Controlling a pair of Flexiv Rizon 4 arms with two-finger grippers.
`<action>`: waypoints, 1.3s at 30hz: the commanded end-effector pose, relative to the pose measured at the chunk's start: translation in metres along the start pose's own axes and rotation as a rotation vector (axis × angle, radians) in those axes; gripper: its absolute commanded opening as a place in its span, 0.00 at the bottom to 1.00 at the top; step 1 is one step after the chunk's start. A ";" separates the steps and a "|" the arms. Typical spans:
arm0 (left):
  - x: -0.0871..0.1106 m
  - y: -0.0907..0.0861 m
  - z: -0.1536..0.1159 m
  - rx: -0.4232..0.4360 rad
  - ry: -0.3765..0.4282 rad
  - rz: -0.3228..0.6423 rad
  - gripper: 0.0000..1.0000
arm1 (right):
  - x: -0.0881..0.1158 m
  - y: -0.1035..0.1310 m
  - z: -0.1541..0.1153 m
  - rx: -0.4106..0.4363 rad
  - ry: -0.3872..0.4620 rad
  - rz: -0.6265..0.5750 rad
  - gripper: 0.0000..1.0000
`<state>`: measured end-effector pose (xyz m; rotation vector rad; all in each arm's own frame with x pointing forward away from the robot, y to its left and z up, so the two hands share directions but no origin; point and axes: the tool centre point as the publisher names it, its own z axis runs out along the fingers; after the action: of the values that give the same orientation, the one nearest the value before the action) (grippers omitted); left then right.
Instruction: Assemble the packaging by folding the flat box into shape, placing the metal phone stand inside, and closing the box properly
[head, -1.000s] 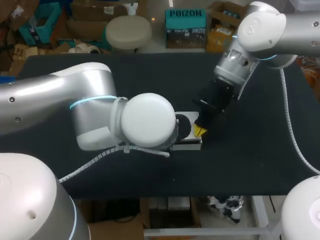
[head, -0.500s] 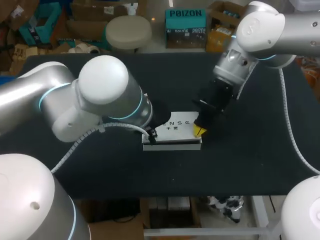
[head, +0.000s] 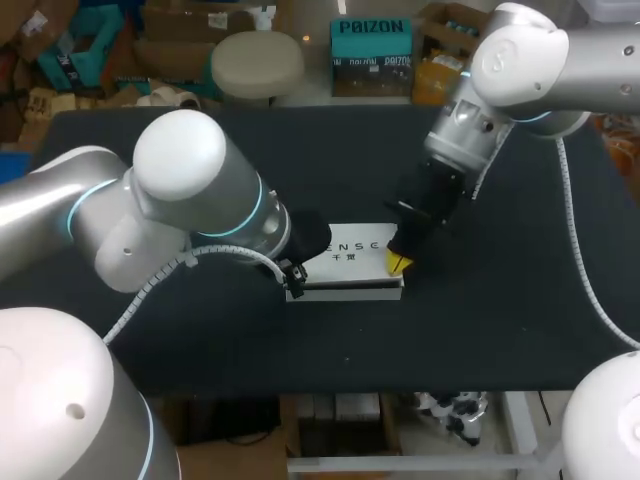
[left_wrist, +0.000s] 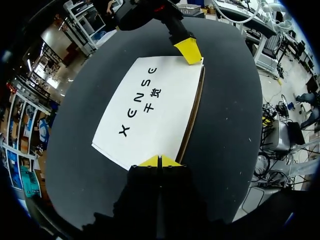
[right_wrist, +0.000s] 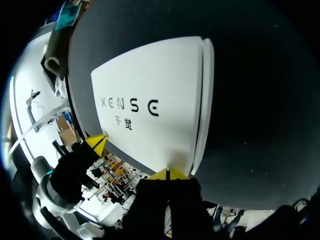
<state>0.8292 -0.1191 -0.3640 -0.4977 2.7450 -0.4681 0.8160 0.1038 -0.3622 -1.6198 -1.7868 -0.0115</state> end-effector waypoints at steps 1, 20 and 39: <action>0.002 0.000 0.005 0.001 0.002 0.000 0.00 | -0.002 0.005 0.007 0.002 -0.003 0.004 0.00; 0.009 0.002 0.001 0.004 -0.007 0.006 0.00 | -0.008 0.006 0.010 -0.006 0.018 0.001 0.00; 0.007 0.006 0.013 0.004 0.005 -0.011 0.00 | -0.012 0.014 0.019 0.008 0.006 0.012 0.00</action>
<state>0.8216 -0.1184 -0.3742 -0.5115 2.7449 -0.4779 0.8122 0.1045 -0.3824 -1.6374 -1.7762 -0.0216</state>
